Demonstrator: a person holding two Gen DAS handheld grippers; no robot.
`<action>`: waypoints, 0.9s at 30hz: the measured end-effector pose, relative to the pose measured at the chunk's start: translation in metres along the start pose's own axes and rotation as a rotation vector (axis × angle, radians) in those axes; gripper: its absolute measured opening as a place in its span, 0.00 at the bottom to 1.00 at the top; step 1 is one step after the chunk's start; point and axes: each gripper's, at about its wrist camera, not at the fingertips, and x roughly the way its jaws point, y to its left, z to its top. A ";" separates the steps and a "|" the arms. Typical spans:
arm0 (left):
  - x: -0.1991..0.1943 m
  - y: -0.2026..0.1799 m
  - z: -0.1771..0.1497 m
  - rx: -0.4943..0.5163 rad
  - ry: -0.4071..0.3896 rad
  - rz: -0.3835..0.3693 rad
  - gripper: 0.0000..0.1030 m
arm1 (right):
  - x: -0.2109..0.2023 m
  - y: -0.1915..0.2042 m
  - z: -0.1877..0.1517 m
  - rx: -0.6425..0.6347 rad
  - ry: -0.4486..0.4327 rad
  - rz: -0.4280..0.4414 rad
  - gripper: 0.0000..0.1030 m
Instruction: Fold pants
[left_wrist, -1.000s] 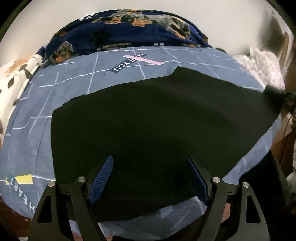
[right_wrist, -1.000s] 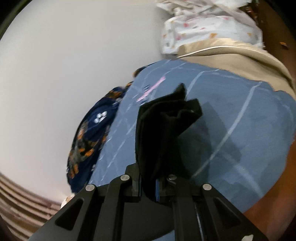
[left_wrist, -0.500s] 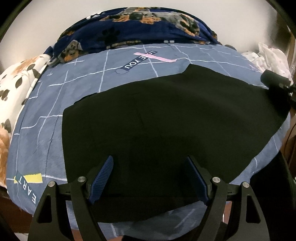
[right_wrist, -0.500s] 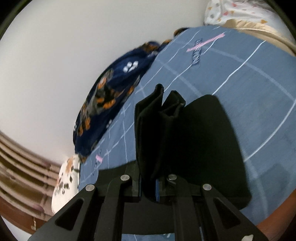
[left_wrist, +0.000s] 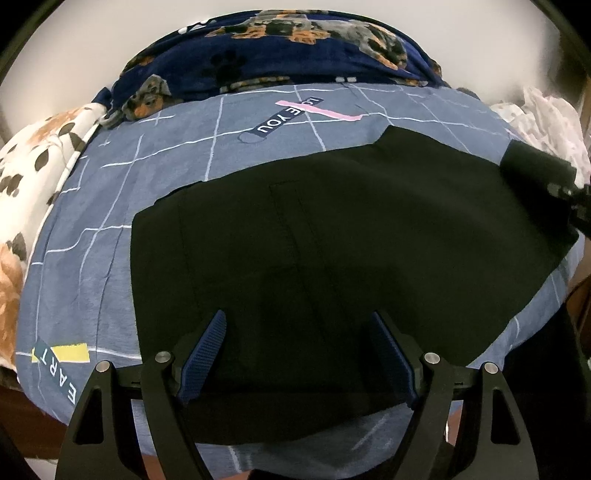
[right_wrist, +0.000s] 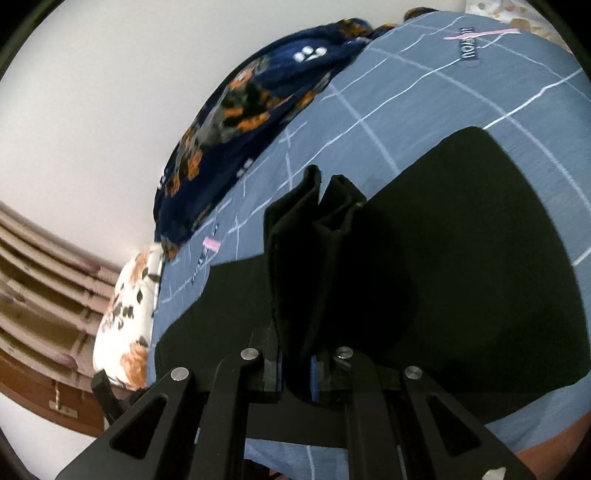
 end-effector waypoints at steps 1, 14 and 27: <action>0.000 0.000 0.000 -0.003 0.002 -0.001 0.78 | 0.002 0.002 -0.002 -0.005 0.004 -0.002 0.10; 0.002 0.000 0.000 0.000 0.013 0.003 0.79 | 0.017 0.021 -0.013 -0.046 0.026 -0.012 0.10; 0.003 -0.001 0.000 0.005 0.016 0.004 0.79 | 0.029 0.045 -0.024 -0.121 0.046 -0.034 0.10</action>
